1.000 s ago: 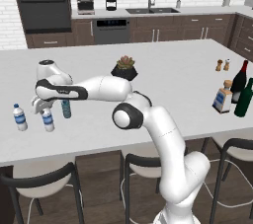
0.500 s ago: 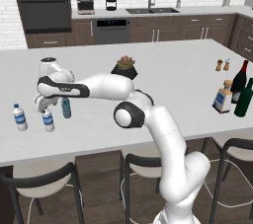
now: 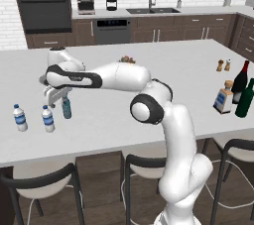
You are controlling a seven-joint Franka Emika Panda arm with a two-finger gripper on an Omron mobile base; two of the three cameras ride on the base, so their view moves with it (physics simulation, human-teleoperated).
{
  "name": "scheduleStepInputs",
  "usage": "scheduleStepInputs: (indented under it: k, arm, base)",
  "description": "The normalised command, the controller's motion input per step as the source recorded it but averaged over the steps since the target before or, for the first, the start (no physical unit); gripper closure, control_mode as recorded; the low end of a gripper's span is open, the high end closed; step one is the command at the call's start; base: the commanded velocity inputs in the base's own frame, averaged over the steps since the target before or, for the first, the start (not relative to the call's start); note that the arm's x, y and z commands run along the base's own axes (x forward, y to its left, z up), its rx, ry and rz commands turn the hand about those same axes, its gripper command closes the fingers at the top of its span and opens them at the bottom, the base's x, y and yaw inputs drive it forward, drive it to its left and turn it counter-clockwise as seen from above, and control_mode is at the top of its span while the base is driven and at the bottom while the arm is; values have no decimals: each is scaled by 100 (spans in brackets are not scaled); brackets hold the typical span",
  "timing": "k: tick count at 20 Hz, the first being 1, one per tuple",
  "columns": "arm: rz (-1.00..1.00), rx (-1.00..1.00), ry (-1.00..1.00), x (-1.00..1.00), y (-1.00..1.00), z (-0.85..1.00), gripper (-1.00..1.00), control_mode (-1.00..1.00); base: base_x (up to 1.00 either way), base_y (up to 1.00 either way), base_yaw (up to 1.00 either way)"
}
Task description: Move the plastic bottles in the middle to the plastics group, and the glass bottles in the middle to the glass group.
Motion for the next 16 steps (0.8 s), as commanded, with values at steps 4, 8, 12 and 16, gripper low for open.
scheduleStepInputs:
  k: [4,8,12,16]
  arm:
    - [-1,18,-18,-100,-100,0,-100,-100]
    - [0,15,-17,-100,-100,0,-100,-100]
    - [0,11,-12,-85,-100,21,-100,-100]
    - [0,6,-4,-62,-100,81,-100,-100]
  base:
    - [0,0,0]
    - [0,0,0]
    - [0,0,0]
    - [0,0,0]
